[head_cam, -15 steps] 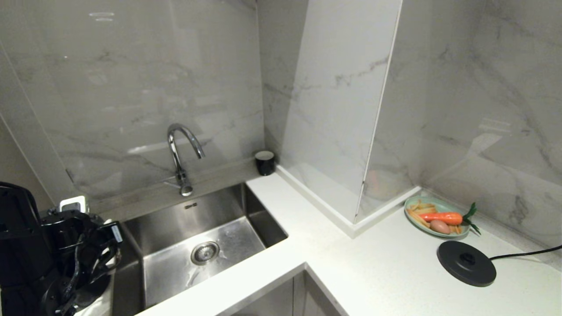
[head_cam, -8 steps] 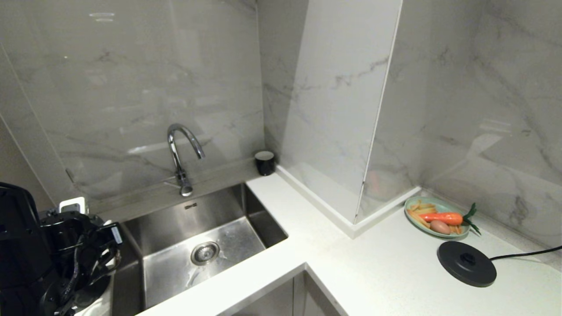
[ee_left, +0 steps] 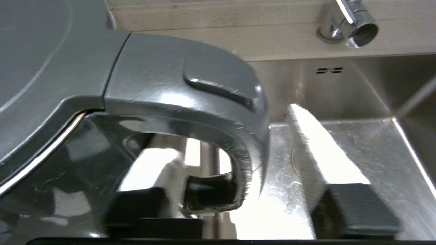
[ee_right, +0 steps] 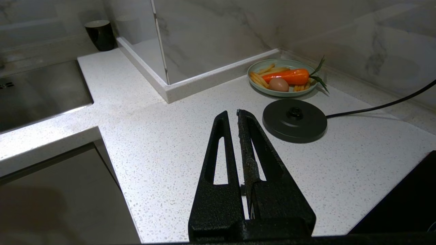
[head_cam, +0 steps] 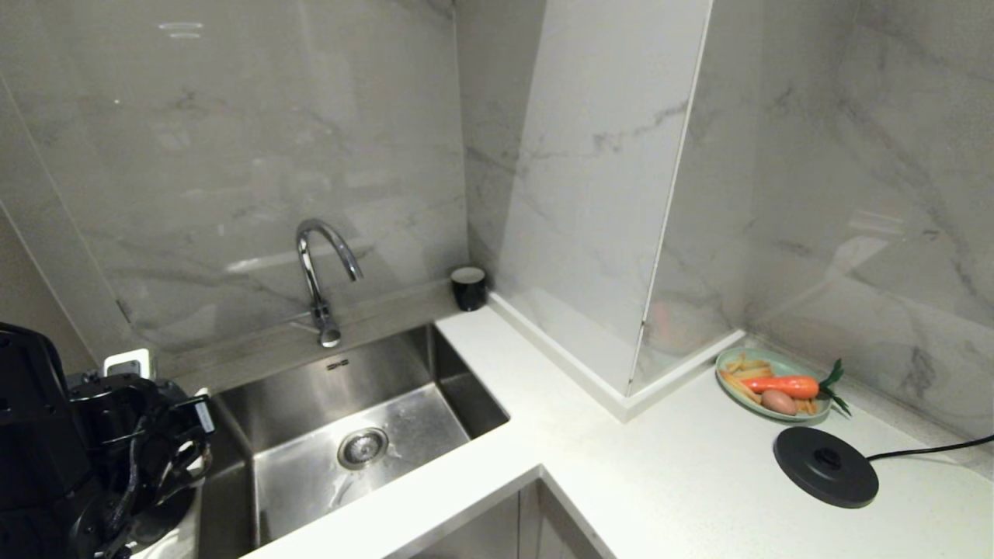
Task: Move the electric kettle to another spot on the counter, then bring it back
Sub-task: Place it by the sink
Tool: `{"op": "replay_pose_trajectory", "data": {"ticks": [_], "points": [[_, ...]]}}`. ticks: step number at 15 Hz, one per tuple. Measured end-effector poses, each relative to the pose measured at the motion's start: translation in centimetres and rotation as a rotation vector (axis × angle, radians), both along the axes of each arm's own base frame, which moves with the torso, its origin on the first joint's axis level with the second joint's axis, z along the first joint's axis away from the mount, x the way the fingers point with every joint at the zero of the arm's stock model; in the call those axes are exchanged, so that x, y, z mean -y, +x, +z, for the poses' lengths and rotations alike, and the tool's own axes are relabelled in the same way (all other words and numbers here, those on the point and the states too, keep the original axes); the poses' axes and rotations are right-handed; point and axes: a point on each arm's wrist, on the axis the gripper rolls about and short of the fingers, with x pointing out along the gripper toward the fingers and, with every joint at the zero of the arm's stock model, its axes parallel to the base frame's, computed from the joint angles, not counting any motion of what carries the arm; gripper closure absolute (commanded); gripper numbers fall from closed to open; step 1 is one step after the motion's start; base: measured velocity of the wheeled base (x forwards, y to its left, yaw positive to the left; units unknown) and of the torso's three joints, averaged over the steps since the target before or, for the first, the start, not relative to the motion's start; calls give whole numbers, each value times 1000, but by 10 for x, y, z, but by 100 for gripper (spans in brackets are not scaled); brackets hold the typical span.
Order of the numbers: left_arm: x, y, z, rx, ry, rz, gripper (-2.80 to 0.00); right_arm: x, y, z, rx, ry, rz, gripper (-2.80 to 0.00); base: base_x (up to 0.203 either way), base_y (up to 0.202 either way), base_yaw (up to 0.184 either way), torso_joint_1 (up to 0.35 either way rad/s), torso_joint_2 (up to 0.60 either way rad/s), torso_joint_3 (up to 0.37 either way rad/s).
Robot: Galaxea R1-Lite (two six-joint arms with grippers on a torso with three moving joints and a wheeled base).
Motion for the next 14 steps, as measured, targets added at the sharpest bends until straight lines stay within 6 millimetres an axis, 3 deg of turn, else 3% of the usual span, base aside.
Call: {"op": "replay_pose_trajectory", "data": {"ticks": [5,14], "points": [[4,-4,1,-7,-5,-14,-280,0,0,0,0,-1,0,0,0,0,0,0,0,0],[12,-30,-2,-71,-54,-56,-280,0,0,0,0,0,0,0,0,0,0,0,0,0]]}}
